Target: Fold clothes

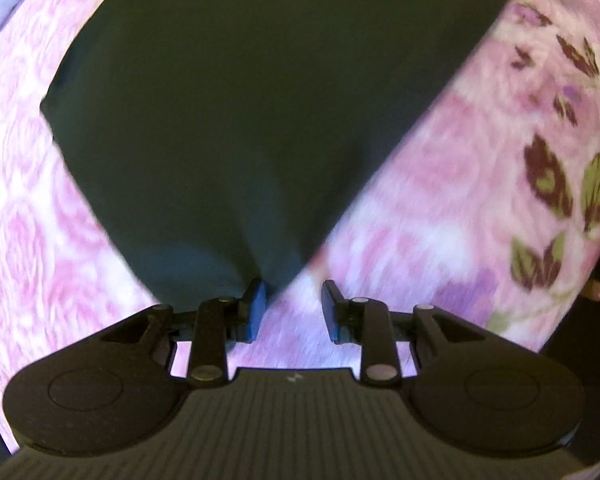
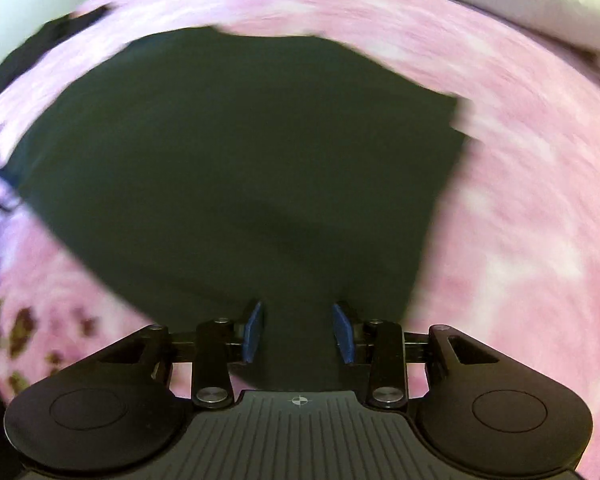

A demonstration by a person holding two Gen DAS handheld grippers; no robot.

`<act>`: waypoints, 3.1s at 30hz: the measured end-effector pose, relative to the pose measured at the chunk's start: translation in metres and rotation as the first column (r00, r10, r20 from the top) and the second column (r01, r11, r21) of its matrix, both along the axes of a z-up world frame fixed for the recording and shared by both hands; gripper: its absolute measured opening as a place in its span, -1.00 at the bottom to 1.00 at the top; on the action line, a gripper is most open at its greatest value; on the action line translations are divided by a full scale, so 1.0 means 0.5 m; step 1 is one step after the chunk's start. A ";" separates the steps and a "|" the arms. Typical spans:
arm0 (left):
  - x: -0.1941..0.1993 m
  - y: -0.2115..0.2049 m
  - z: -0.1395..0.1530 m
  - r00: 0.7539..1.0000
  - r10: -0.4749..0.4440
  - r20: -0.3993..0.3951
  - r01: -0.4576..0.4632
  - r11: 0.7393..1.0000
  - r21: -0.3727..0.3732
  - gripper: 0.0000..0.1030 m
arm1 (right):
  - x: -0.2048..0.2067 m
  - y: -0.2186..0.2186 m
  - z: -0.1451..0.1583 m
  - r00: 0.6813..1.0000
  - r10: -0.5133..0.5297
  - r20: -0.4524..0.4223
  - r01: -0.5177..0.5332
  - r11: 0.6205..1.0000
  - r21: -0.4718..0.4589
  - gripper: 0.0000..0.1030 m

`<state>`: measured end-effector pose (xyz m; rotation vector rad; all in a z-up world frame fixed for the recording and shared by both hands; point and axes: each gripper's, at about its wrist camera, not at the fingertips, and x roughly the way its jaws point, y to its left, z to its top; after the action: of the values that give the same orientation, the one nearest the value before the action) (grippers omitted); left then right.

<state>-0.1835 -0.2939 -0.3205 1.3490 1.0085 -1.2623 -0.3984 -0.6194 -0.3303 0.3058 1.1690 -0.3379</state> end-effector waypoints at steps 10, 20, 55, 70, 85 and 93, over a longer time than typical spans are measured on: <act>0.033 0.047 0.037 0.996 0.056 0.072 -0.058 0.998 0.029 -0.49 | -0.020 0.000 0.061 0.998 -0.039 -0.041 0.036 0.997 -0.066 -0.25; 0.073 0.061 0.109 0.995 -0.039 0.092 0.043 0.998 -0.041 -0.41 | 0.124 0.194 0.091 0.984 0.176 0.038 -0.174 0.983 -0.051 -0.15; 0.382 0.004 -0.071 0.015 -0.858 0.513 0.970 -0.111 -0.214 0.45 | 0.478 0.648 -0.002 0.985 -0.145 -0.092 0.133 0.983 -0.127 0.28; 0.371 -0.076 -0.113 -0.100 -0.786 0.610 0.950 -0.257 -0.176 -0.17 | 0.516 0.666 -0.038 0.982 -0.083 -0.167 0.030 0.955 -0.297 0.28; 0.374 -0.082 -0.090 0.075 -0.848 0.525 0.950 -0.099 -0.296 -0.75 | 0.583 0.683 -0.081 0.935 0.281 -0.216 -0.352 0.797 -0.490 -0.16; 0.398 -0.065 -0.032 0.070 -0.864 0.498 0.952 -0.091 -0.291 -0.78 | 0.604 0.650 0.016 0.961 0.270 -0.066 -0.277 0.904 -0.326 -0.89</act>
<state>0.0157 -0.3264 -0.3363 1.5574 -0.8177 -2.1699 -0.0963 -0.2946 -0.3224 -0.1592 1.1339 -0.2847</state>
